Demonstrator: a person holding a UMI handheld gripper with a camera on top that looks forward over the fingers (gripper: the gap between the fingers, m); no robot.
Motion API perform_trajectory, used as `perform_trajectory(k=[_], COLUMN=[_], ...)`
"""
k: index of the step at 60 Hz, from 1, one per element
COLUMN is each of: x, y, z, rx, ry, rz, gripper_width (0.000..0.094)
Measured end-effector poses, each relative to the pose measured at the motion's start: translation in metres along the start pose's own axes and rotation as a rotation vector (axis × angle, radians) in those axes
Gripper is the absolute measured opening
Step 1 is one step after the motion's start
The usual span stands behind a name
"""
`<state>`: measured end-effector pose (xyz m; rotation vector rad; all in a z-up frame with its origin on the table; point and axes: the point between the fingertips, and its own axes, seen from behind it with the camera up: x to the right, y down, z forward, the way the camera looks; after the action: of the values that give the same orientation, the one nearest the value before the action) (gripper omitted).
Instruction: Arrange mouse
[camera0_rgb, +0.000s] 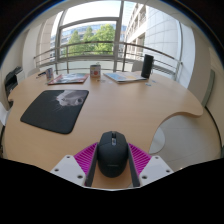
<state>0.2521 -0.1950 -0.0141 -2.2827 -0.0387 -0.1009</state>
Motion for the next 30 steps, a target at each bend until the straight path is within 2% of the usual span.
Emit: perform_trajectory(k=[8, 13, 19, 24, 30], x=[0.013, 0.004, 0.007, 0.018, 0.018], y=[-0.012, -0.009, -0.016, -0.051, -0.126], z=[0.017, 0.010, 0.003, -0.014, -0.037], rx=[0.015, 0.010, 0.005, 0.065, 0.177], ry=[-0.002, 0.008, 0.021, 0.064, 0.097], rz=[0.015, 0.038, 0.066, 0.066, 0.102], gripper_width=[0.0473, 0.0419, 0.0395, 0.0396, 0.0394])
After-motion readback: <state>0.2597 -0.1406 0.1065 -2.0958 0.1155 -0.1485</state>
